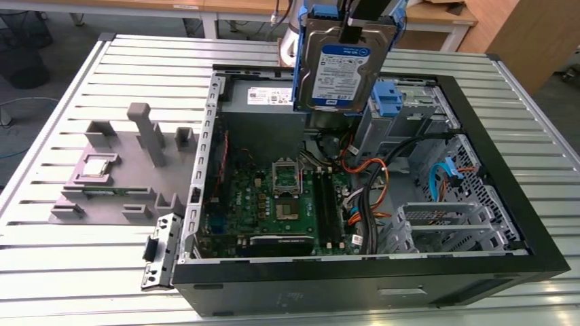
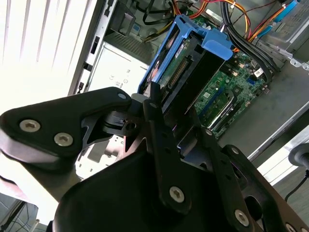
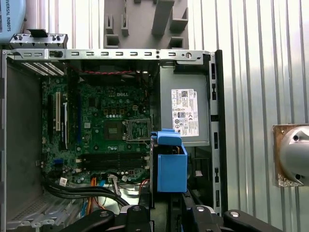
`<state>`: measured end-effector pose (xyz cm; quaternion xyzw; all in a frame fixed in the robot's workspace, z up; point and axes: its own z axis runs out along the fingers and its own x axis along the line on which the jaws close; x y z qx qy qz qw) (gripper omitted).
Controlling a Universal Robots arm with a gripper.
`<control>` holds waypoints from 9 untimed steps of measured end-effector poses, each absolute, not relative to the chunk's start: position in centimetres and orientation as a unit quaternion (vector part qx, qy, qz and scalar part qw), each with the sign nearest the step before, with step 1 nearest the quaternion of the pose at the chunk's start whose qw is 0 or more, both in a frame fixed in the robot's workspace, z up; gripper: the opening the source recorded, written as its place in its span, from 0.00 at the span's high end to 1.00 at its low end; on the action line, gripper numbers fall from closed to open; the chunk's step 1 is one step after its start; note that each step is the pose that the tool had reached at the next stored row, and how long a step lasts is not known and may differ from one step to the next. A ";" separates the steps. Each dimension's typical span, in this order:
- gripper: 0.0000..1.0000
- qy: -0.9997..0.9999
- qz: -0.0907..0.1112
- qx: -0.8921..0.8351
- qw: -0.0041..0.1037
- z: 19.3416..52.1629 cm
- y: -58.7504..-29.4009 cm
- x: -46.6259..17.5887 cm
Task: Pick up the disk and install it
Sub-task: 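Pick up the disk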
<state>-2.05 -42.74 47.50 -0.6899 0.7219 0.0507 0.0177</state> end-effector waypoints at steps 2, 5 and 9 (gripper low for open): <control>0.65 0.722 0.051 -0.690 0.018 47.5 -42.9 -2.0; 0.65 0.722 0.051 -0.690 0.018 47.5 -43.1 -2.0; 0.65 0.722 0.051 -0.690 0.018 47.5 -43.5 -2.0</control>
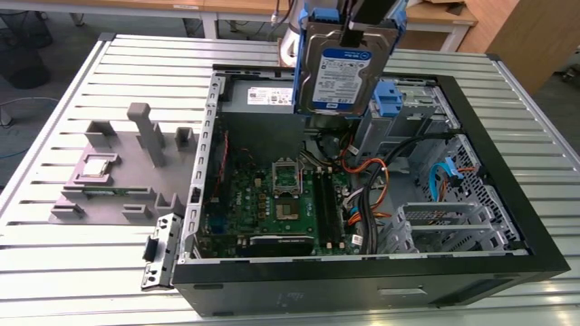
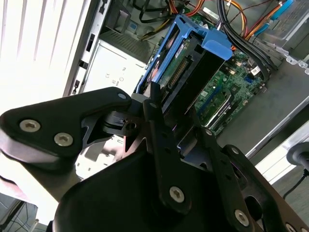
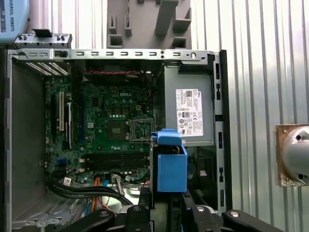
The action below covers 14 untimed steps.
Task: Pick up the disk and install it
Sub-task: 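Pick up the disk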
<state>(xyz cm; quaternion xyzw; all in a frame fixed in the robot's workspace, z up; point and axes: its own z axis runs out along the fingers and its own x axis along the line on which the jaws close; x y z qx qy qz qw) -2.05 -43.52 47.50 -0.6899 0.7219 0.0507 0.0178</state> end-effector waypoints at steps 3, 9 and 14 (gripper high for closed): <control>0.65 0.722 0.051 -0.690 0.018 47.5 -43.9 -2.1; 0.65 0.722 0.051 -0.690 0.018 47.5 -44.6 -2.1; 0.65 0.722 0.052 -0.690 0.019 47.5 -45.4 -2.0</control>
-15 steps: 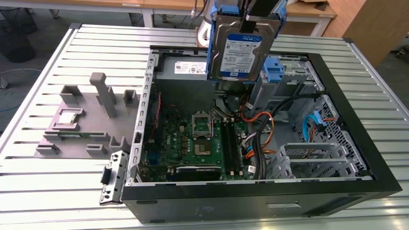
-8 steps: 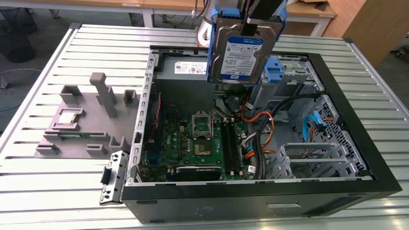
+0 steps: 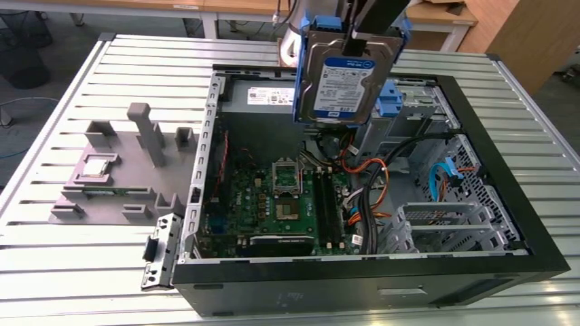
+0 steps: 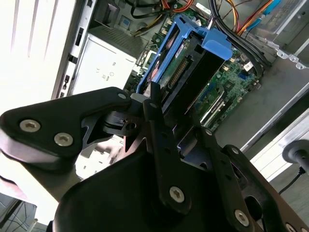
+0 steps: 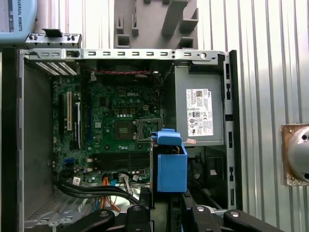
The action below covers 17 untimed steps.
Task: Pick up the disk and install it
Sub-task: 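Pick up the disk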
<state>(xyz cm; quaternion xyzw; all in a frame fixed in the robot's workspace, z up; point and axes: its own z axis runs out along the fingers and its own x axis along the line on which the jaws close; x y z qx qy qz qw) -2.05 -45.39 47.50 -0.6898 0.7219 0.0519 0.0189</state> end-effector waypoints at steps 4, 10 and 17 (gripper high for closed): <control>0.65 0.722 0.053 -0.690 0.020 47.5 -46.1 -2.1; 0.65 0.722 0.054 -0.690 0.021 47.5 -46.9 -2.1; 0.65 0.722 0.055 -0.690 0.022 47.5 -47.0 -2.1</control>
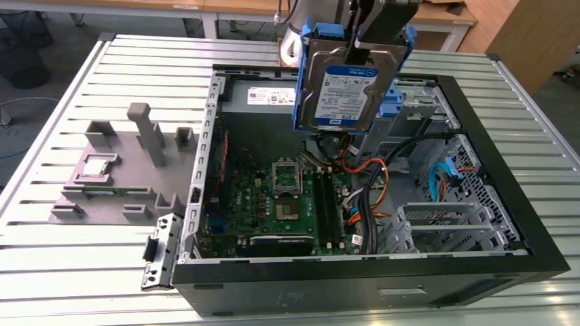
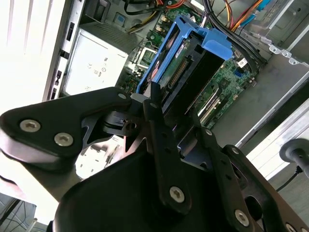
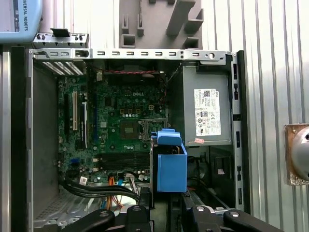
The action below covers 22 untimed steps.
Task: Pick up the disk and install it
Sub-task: 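Pick up the disk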
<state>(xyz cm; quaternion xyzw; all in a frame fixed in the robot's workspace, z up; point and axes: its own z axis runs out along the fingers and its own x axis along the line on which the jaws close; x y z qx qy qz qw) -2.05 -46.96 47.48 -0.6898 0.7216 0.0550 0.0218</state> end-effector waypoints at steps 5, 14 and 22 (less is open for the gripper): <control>0.65 0.722 0.056 -0.690 0.023 47.5 -47.1 -2.1; 0.65 0.722 0.057 -0.690 0.023 47.5 -47.3 -2.1; 0.65 0.722 0.057 -0.690 0.023 47.5 -47.4 -2.1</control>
